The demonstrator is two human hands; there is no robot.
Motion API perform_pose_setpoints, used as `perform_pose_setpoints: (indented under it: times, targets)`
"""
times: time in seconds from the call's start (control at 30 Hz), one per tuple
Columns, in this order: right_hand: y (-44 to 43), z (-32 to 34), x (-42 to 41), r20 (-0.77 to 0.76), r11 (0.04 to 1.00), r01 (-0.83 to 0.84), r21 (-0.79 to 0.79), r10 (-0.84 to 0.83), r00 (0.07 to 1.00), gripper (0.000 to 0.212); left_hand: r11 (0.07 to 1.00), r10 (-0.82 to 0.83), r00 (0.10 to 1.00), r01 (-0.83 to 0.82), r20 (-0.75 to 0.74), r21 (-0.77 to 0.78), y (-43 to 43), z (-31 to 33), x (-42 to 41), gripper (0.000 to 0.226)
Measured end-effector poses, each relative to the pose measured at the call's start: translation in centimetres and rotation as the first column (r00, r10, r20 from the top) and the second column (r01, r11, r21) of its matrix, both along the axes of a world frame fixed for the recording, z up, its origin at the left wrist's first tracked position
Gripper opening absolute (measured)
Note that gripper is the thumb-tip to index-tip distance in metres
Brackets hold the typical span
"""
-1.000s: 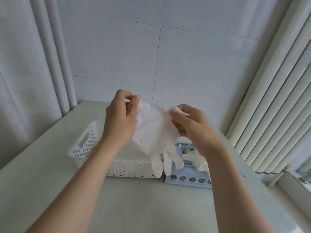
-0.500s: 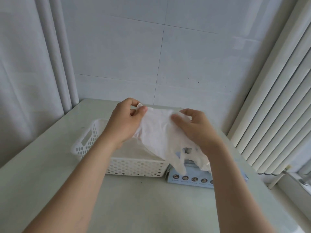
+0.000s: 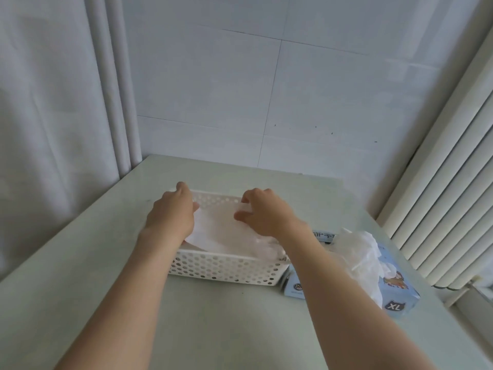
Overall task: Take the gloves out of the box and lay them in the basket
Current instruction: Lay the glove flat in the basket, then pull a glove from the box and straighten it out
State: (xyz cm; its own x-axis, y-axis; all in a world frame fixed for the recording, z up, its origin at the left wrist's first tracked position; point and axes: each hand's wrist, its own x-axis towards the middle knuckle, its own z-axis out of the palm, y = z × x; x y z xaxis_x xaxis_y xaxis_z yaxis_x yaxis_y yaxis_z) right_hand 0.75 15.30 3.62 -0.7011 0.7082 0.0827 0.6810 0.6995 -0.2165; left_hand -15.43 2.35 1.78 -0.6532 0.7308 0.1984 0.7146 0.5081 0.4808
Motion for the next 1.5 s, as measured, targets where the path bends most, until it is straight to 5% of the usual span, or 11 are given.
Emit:
perform_pose_setpoints:
  times: [0.23, 0.43, 0.57, 0.73, 0.87, 0.97, 1.07, 1.2, 1.33, 1.5]
  targets:
    - [-1.3, 0.8, -0.3, 0.069, 0.944, 0.038, 0.328, -0.065, 0.996, 0.045, 0.988, 0.050, 0.993, -0.064, -0.105, -0.139, -0.2, 0.7, 0.5, 0.026]
    - [-2.9, 2.1, 2.1, 0.236, 0.991, -0.010, -0.135, 0.041, 0.971, 0.053, 0.945, -0.241, 0.960, 0.198, -0.143, -0.262, 0.4, 1.4, 1.0, 0.037]
    - [-2.9, 0.7, 1.9, 0.335, 0.986, 0.002, -0.167, 0.054, 0.941, 0.056, 0.840, -0.333, 0.930, 0.368, 0.157, -0.400, 0.6, 1.2, 2.0, 0.062]
    - [-2.6, 0.0, 1.7, 0.346, 0.989, -0.091, -0.117, 0.127, 0.930, 0.043, 0.790, -0.363, 0.919, 0.390, 0.151, -0.473, 1.6, 0.3, 1.8, 0.076]
    - [-2.3, -0.1, 2.7, 0.189, 0.984, -0.076, -0.161, 0.106, 0.976, 0.059, 0.790, -0.357, 0.926, 0.369, 0.122, -0.489, 1.5, 0.2, 1.9, 0.081]
    - [-2.8, -0.1, 3.6, 0.044, 0.997, -0.069, 0.016, 0.069, 0.997, 0.045, 0.835, -0.352, 0.934, 0.340, 0.055, -0.433, 1.2, 1.0, 2.4, 0.080]
    - [-3.6, 0.2, 5.0, -0.233, 0.989, 0.018, 0.148, 0.017, 0.972, 0.020, 0.886, -0.409, 0.911, 0.384, -0.049, -0.259, 1.5, 2.1, 4.2, 0.048]
    - [-3.4, 0.6, 8.2, -0.526, 0.966, 0.223, 0.130, -0.124, 0.841, 0.017, 0.876, -0.470, 0.872, 0.480, -0.134, 0.051, 2.1, 2.9, 8.4, 0.020]
    - [-2.5, 0.3, 12.9, -0.614, 0.930, 0.361, 0.072, -0.244, 0.750, 0.016, 0.801, -0.544, 0.806, 0.581, -0.233, 0.141, 2.4, 2.4, 12.9, 0.025]
    - [-2.0, -0.8, 17.8, -0.512, 0.908, 0.414, 0.068, -0.325, 0.795, 0.018, 0.723, -0.632, 0.703, 0.687, -0.325, 0.079, 2.9, 0.7, 16.8, 0.026]
